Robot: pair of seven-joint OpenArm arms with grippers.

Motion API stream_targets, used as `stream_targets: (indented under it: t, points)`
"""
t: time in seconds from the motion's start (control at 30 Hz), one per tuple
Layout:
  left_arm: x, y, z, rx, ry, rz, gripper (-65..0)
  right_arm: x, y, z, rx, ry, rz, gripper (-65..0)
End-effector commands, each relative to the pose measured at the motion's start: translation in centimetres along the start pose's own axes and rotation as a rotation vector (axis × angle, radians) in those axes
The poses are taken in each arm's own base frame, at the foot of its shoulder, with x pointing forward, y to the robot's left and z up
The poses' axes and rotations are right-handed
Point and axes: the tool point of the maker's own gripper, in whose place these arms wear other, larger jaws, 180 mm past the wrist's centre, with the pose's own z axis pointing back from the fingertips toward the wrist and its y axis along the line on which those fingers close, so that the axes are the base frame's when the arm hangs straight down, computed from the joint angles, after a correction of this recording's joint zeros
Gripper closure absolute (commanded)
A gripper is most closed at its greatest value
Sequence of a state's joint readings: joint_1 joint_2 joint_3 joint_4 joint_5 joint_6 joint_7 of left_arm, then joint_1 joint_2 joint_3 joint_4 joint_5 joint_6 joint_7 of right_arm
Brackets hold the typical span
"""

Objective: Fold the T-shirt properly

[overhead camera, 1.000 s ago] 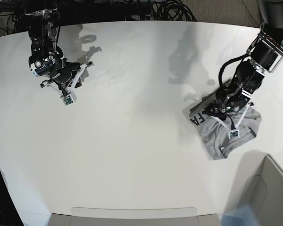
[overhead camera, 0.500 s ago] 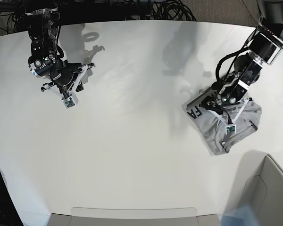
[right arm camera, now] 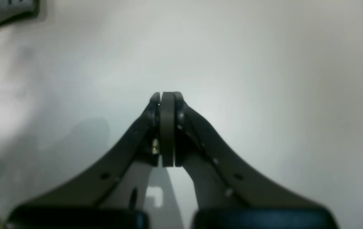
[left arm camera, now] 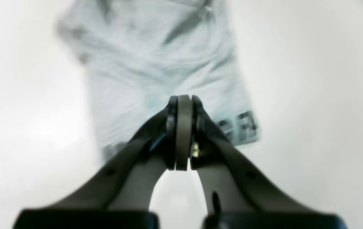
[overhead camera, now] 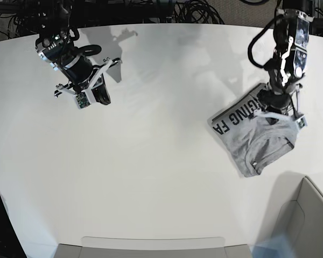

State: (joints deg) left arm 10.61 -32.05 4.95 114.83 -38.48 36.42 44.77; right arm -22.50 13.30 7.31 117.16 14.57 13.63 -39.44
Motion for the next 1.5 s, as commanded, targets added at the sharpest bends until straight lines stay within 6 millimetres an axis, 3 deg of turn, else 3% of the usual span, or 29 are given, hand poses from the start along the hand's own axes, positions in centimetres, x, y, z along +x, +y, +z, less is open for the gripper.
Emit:
stream_targets:
  t: [0.0, 0.07, 0.17, 0.47, 0.77, 0.9, 1.03, 1.17, 1.47]
  points:
    - [2.3, 1.2, 0.9, 0.028, -0.122, -0.036, 0.0, 0.5, 0.6, 0.7, 0.012, -0.047, -0.004, 0.0]
    - [1.0, 3.6, 1.8, 0.077, -0.172, -0.071, 0.0, -0.5, 1.6, 1.4, 0.021, -0.071, -0.050, 0.0]
    - [-1.0, 5.6, 3.3, 0.109, -0.211, -0.151, 0.0, -1.7, 1.4, 2.8, -0.025, -0.104, -0.134, 0.0]
    - [-5.0, 8.2, 8.6, 0.087, -0.319, -0.515, 0.0, -6.2, 1.8, 7.4, -0.151, -0.111, -0.306, 0.0]
    - [-9.5, 12.3, 11.6, 0.114, -0.248, -0.660, 0.0, -10.6, 2.5, 12.4, -0.313, -0.056, -0.452, 0.0]
    - [-11.8, 14.7, 12.3, 0.132, -0.203, -0.723, 0.0, -14.0, 3.6, 13.4, -0.337, 0.032, -0.513, 0.0]
    - [-17.0, 16.5, 13.0, 0.090, -0.118, -0.799, 0.0, -18.9, 4.7, 13.7, -0.343, 0.133, -0.571, 0.0]
    - [-21.8, 17.6, 13.8, 0.036, -0.044, -0.864, 0.0, -22.5, 5.1, 14.1, -0.356, 0.165, -0.579, 0.0]
    - [-31.1, 18.5, 13.6, -0.009, 0.083, -0.937, 0.0, -29.8, 6.2, 11.9, -0.289, 0.362, -0.443, 0.0]
